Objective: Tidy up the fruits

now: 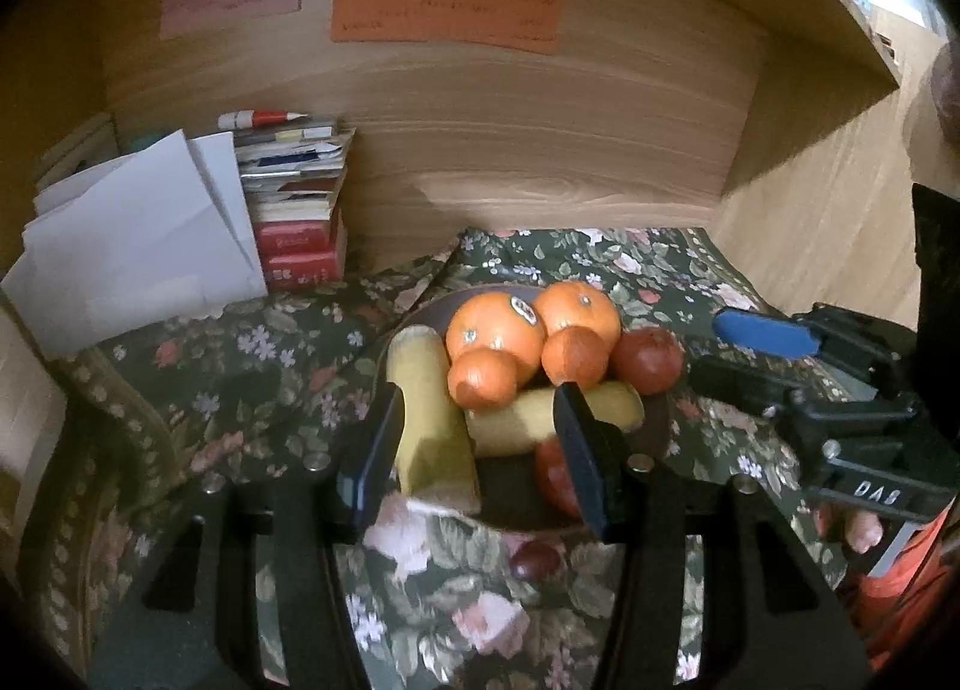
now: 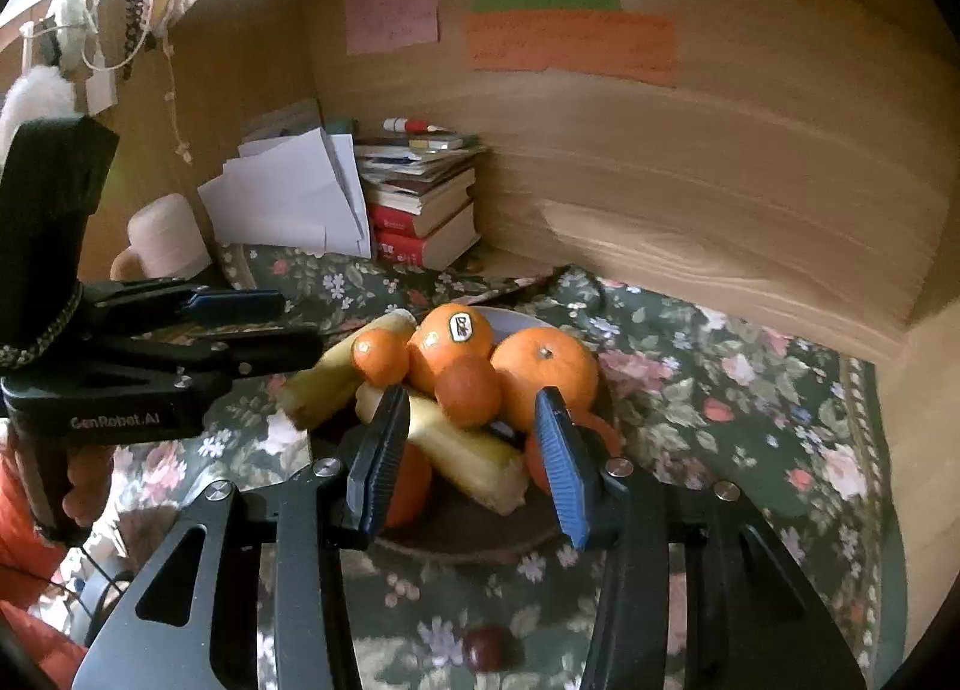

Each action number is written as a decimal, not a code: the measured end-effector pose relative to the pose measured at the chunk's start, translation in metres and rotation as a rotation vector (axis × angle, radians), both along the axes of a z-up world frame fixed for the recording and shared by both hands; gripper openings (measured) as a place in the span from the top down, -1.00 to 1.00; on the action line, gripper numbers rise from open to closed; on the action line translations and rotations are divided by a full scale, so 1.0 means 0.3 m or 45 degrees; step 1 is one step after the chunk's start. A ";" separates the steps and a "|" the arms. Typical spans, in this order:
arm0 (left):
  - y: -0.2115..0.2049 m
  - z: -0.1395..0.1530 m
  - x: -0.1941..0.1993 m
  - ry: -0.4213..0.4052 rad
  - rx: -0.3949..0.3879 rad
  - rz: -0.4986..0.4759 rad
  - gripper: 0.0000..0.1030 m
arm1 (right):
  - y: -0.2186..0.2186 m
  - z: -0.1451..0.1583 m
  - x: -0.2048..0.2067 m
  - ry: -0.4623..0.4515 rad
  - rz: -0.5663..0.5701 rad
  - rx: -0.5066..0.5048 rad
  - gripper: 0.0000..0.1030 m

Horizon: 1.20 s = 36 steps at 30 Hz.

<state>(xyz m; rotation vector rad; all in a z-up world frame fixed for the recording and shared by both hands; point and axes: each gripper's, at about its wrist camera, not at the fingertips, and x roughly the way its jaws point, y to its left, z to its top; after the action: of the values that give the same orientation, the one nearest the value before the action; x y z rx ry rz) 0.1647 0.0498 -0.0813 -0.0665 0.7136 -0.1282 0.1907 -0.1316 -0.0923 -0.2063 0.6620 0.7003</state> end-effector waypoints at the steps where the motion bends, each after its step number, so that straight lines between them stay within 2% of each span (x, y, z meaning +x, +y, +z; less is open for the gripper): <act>1: -0.002 -0.003 -0.012 0.000 0.003 0.001 0.00 | -0.011 0.001 -0.011 -0.003 -0.005 -0.003 0.22; 6: -0.018 -0.036 -0.071 0.027 0.007 0.004 -0.01 | -0.059 -0.018 -0.058 0.010 -0.026 -0.016 0.21; 11: -0.041 -0.109 -0.101 0.100 0.012 -0.007 -0.01 | -0.098 -0.082 -0.082 0.073 -0.042 -0.039 0.18; 16: -0.057 -0.195 -0.107 0.187 0.008 -0.028 -0.01 | -0.126 -0.159 -0.091 0.158 -0.055 -0.067 0.17; 22: -0.082 -0.254 -0.095 0.222 0.011 -0.041 0.00 | -0.120 -0.223 -0.102 0.187 -0.047 -0.129 0.18; 24: -0.092 -0.260 -0.090 0.211 0.028 -0.040 0.00 | -0.114 -0.236 -0.099 0.197 -0.042 -0.141 0.25; 26: -0.097 -0.263 -0.086 0.206 0.033 -0.046 0.01 | -0.109 -0.247 -0.097 0.205 -0.035 -0.153 0.42; 28: -0.105 -0.268 -0.080 0.202 0.044 -0.053 0.11 | -0.108 -0.247 -0.098 0.196 -0.036 -0.157 0.47; 31: -0.115 -0.275 -0.073 0.193 0.072 -0.061 0.25 | -0.106 -0.246 -0.096 0.205 -0.020 -0.148 0.69; 33: -0.116 -0.278 -0.071 0.186 0.094 -0.048 0.40 | -0.101 -0.245 -0.099 0.199 -0.023 -0.153 0.69; 36: -0.114 -0.276 -0.072 0.189 0.089 -0.061 0.46 | -0.101 -0.239 -0.101 0.184 -0.018 -0.141 0.71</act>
<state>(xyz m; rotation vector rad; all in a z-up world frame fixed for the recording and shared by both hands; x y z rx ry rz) 0.1433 0.0156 -0.1640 0.0078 0.8674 -0.1447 0.1604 -0.1619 -0.1639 -0.2541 0.8410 0.6698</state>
